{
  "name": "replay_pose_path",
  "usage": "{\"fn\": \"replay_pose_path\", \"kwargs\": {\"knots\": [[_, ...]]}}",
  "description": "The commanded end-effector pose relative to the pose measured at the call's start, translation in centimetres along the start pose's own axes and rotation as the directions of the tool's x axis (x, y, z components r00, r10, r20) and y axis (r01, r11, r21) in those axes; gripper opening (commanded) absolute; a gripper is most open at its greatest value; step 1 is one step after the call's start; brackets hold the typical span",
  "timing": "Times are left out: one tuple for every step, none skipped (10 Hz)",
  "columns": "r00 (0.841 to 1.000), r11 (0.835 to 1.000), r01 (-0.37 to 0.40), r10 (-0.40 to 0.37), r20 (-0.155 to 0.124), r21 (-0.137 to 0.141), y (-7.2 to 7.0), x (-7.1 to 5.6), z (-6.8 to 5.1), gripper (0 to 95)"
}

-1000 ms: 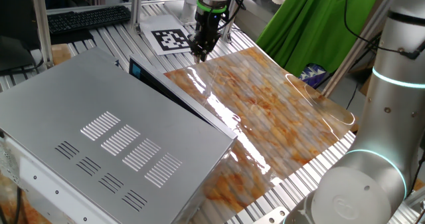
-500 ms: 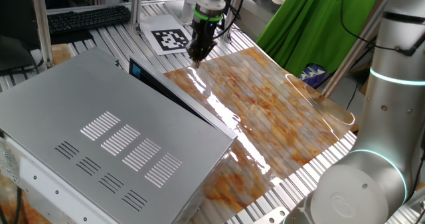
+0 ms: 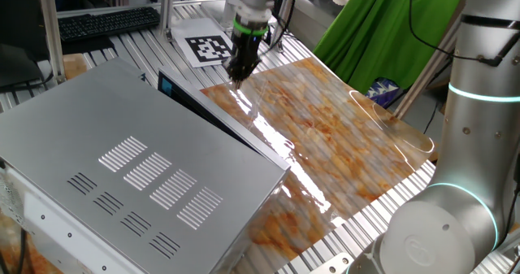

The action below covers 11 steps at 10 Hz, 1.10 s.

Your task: Open the microwave door

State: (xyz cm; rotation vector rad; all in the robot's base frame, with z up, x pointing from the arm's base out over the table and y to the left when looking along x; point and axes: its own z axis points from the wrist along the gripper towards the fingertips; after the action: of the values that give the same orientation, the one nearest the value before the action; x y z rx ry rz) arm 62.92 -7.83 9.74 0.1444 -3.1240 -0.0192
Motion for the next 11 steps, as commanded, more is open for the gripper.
{"fn": "replay_pose_path", "kwargs": {"knots": [[1.000, 1.000, -0.001, 0.001, -0.011, -0.004, -0.01, -0.09, -0.01, 0.0], [1.000, 1.000, -0.003, 0.003, -0.014, -0.005, -0.01, -0.09, -0.01, 0.0], [1.000, 1.000, -0.005, 0.005, -0.016, -0.004, -0.02, -0.09, -0.05, 0.0], [1.000, 1.000, -0.008, 0.008, -0.016, -0.004, -0.03, -0.09, -0.13, 0.0], [1.000, 1.000, -0.012, 0.012, -0.017, -0.005, -0.03, -0.09, -0.14, 0.0], [1.000, 1.000, -0.015, 0.015, -0.013, -0.008, -0.03, -0.09, -0.11, 0.0], [1.000, 1.000, -0.015, 0.015, -0.011, -0.008, -0.02, -0.09, -0.06, 0.0], [1.000, 1.000, -0.013, 0.013, -0.012, -0.009, -0.01, -0.09, 0.02, 0.0], [1.000, 1.000, -0.017, 0.017, -0.011, -0.014, -0.01, -0.09, 0.05, 0.0], [1.000, 1.000, -0.022, 0.022, -0.010, -0.021, -0.01, -0.09, 0.05, 0.0], [0.999, 0.999, -0.032, 0.031, -0.011, -0.029, -0.02, -0.09, -0.07, 0.0]]}}
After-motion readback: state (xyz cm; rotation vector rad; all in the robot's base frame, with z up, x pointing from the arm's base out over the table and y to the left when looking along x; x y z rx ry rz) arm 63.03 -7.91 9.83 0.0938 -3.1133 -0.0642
